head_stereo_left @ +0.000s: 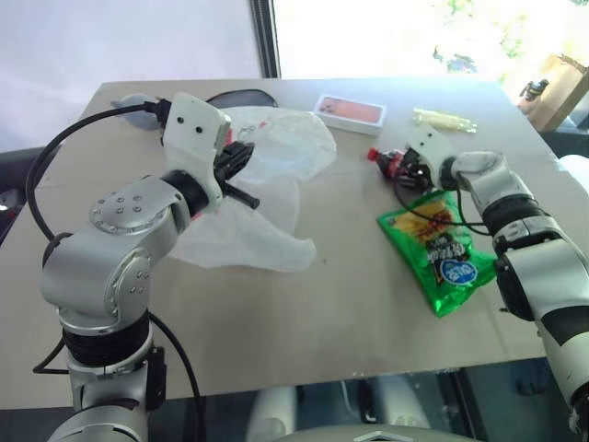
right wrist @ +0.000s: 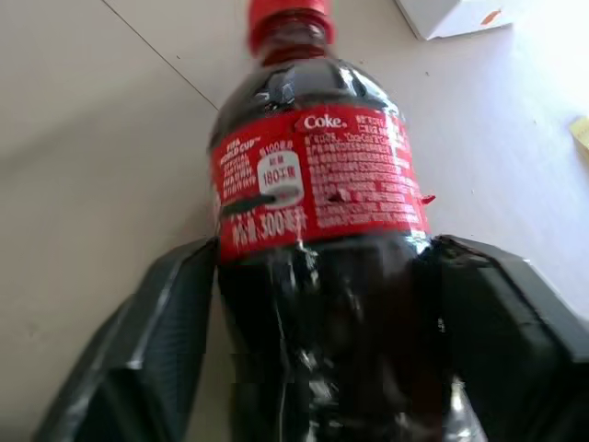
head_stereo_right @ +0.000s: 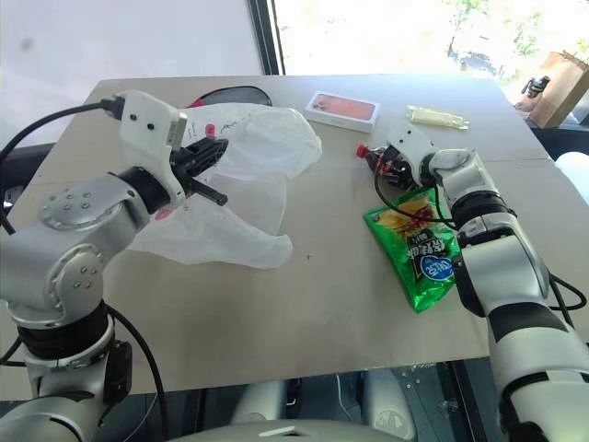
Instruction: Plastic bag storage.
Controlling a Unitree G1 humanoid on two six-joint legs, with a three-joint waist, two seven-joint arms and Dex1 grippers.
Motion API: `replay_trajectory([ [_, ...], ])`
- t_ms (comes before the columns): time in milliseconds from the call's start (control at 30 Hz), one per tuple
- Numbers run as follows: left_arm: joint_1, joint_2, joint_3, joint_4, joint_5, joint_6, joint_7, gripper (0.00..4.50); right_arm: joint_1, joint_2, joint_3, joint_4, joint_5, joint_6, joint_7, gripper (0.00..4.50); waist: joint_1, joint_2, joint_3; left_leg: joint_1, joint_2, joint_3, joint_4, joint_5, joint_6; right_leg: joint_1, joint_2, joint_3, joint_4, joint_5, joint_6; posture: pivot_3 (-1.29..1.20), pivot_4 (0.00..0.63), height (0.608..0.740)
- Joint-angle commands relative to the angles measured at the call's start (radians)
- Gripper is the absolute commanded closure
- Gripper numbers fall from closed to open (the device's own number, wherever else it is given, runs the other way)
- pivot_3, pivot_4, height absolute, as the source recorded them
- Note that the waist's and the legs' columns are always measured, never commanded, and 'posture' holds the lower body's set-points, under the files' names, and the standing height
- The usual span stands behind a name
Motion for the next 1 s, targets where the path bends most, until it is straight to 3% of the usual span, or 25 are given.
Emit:
replay_trajectory([
  [33,0.004,0.003,0.045,-0.04,-0.002,-0.001,0.014,4.5,-0.028,-0.007,-0.023,0.023,0.001,-0.009,0.088,1.47,-0.005,0.0,0.0,0.0,0.0,0.0,0.0,0.0,0.0,0.0,0.0,0.0,0.0,0.0,0.0,0.0,0.15,0.74],
  [133,-0.011,-0.002,0.043,-0.014,0.001,-0.014,0.015,4.5,-0.046,-0.017,-0.059,-0.015,0.03,0.004,0.169,2.22,-0.012,0.0,0.0,0.002,0.0,-0.001,0.0,-0.001,0.001,0.001,0.0,0.0,0.002,0.0,0.0,0.0,0.15,0.74],
  [300,-0.025,0.004,0.031,0.07,0.006,-0.082,-0.006,4.5,0.024,-0.034,-0.098,-0.318,0.109,0.143,0.308,4.48,-0.016,0.001,0.001,0.001,0.0,-0.001,0.0,-0.001,0.001,0.001,0.0,-0.001,0.003,0.0,0.0,0.0,0.15,0.74],
  [433,-0.045,0.007,-0.005,0.129,0.013,-0.144,-0.029,4.5,0.089,-0.038,-0.091,-0.442,0.074,0.181,0.217,4.48,-0.013,0.001,0.001,-0.001,0.0,-0.002,0.0,-0.001,0.001,-0.001,0.0,-0.002,0.002,0.0,0.0,0.0,0.15,0.74],
  [600,-0.057,-0.011,-0.032,0.152,0.019,-0.178,-0.026,4.5,0.094,-0.019,-0.107,-0.445,0.077,0.236,0.131,2.22,-0.011,0.001,0.001,-0.003,0.0,0.0,-0.001,0.0,-0.001,-0.004,0.0,0.0,0.002,0.0,0.0,0.0,0.15,0.74],
  [667,-0.062,-0.015,-0.037,0.163,0.02,-0.187,-0.023,4.5,0.099,-0.014,-0.097,-0.447,0.078,0.269,0.139,1.21,-0.012,0.001,0.001,-0.002,0.0,0.0,-0.002,0.0,0.0,-0.004,0.0,0.0,0.002,0.0,0.0,0.0,0.15,0.74],
  [767,-0.064,-0.019,-0.04,0.165,0.019,-0.191,-0.021,4.5,0.119,-0.007,-0.076,-0.456,0.08,0.318,0.177,0.08,-0.012,0.001,0.001,-0.002,0.0,0.0,-0.002,0.0,0.0,-0.004,0.0,0.0,0.002,0.0,0.0,0.0,0.15,0.74],
  [1000,-0.027,-0.04,-0.03,0.121,0.019,-0.186,0.008,4.5,0.094,0.068,-0.063,-0.181,0.029,0.248,0.074,0.08,-0.018,0.001,0.001,-0.002,0.0,0.0,-0.002,-0.001,0.001,-0.004,0.0,0.001,0.002,0.0,0.0,0.0,0.15,0.74],
])
